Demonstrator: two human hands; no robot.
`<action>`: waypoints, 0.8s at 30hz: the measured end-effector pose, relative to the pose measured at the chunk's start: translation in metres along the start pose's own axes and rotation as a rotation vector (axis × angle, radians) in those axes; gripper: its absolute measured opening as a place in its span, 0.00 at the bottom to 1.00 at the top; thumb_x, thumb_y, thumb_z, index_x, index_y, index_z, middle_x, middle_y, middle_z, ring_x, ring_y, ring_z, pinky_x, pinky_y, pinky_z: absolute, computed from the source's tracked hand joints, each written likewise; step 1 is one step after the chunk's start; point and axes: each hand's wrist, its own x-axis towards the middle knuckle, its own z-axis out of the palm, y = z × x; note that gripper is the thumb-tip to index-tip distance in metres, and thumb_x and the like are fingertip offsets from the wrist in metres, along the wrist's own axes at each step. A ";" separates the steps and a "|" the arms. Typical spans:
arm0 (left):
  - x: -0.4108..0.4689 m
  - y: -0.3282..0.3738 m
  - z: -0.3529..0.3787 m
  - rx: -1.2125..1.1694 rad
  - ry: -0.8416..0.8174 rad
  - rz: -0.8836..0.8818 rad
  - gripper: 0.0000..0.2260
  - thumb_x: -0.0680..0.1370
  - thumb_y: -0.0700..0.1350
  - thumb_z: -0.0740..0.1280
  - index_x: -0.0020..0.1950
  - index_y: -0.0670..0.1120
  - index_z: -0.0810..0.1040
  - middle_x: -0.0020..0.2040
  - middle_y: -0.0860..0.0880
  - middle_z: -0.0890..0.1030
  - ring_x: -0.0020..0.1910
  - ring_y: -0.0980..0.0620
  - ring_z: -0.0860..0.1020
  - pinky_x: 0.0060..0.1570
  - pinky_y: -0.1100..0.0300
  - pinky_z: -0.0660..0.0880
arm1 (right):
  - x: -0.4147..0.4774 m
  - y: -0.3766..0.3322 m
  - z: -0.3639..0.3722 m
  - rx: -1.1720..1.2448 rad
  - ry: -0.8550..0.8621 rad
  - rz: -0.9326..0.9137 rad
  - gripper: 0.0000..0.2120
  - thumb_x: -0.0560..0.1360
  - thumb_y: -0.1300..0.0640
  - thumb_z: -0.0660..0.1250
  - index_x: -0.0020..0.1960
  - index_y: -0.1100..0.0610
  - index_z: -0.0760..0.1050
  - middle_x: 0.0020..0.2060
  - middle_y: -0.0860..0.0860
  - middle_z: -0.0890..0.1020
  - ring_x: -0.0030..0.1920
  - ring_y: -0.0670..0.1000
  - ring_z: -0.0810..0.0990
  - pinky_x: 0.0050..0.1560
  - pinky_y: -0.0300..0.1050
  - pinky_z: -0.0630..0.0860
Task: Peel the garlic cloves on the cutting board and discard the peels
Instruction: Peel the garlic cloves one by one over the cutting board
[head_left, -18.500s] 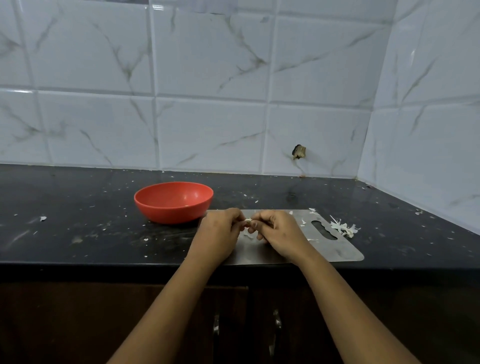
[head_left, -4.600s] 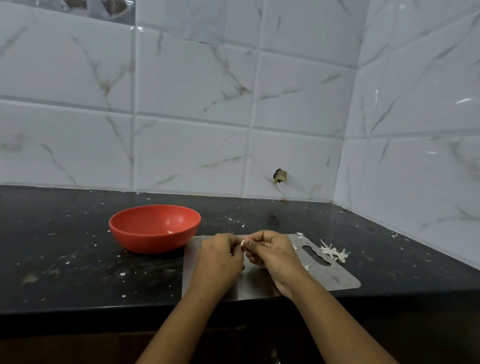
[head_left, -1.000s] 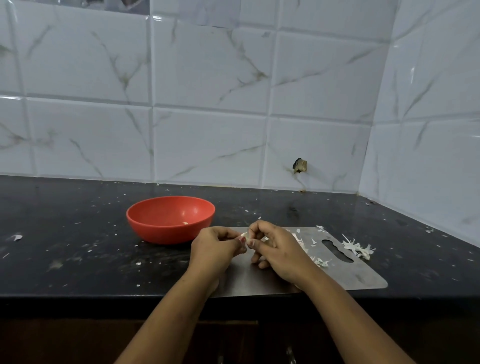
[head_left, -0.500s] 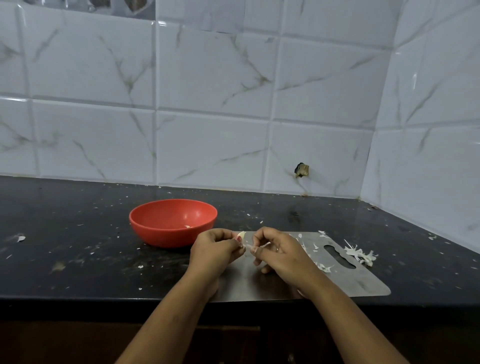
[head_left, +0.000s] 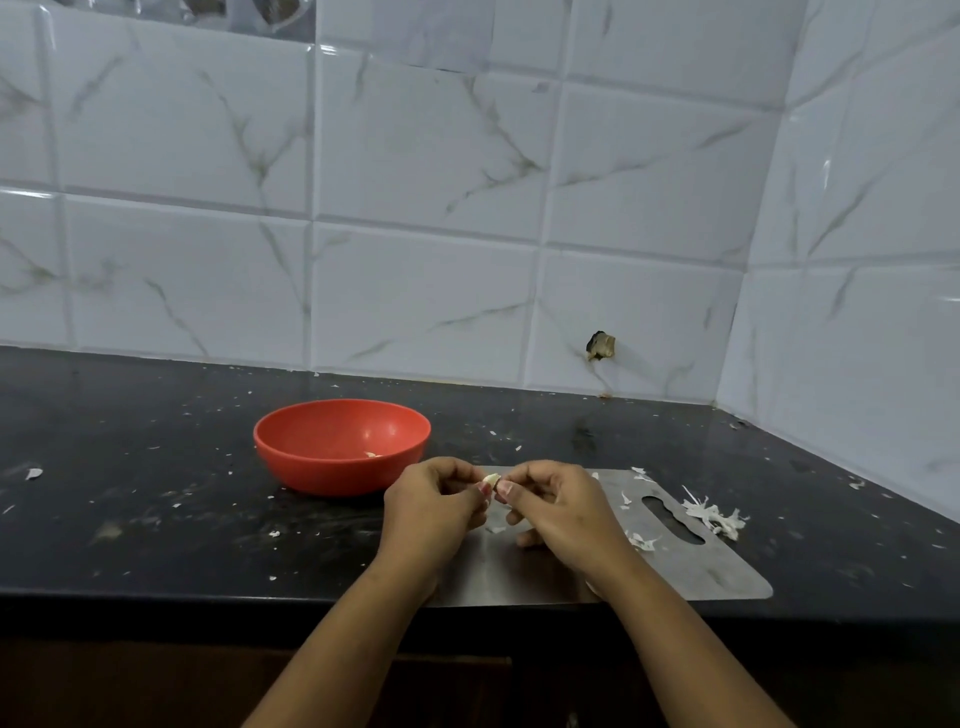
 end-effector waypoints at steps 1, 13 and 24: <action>-0.001 0.000 0.000 0.039 0.004 0.023 0.06 0.74 0.34 0.70 0.40 0.45 0.82 0.37 0.43 0.83 0.37 0.51 0.82 0.38 0.62 0.81 | 0.000 0.000 0.000 -0.017 0.004 -0.007 0.04 0.77 0.61 0.68 0.46 0.57 0.81 0.39 0.54 0.83 0.35 0.44 0.81 0.32 0.40 0.78; -0.006 0.000 0.005 0.334 0.020 0.230 0.08 0.73 0.38 0.72 0.39 0.51 0.81 0.36 0.52 0.82 0.38 0.55 0.82 0.43 0.53 0.81 | -0.003 -0.002 -0.002 -0.075 0.018 -0.021 0.05 0.77 0.62 0.66 0.45 0.60 0.81 0.40 0.57 0.83 0.33 0.44 0.81 0.31 0.39 0.78; -0.004 -0.002 0.004 0.322 -0.003 0.209 0.08 0.71 0.37 0.71 0.36 0.50 0.82 0.31 0.51 0.82 0.35 0.54 0.82 0.43 0.50 0.81 | -0.004 -0.001 -0.003 -0.048 0.020 -0.040 0.07 0.75 0.63 0.68 0.40 0.58 0.81 0.36 0.57 0.83 0.33 0.45 0.81 0.30 0.41 0.78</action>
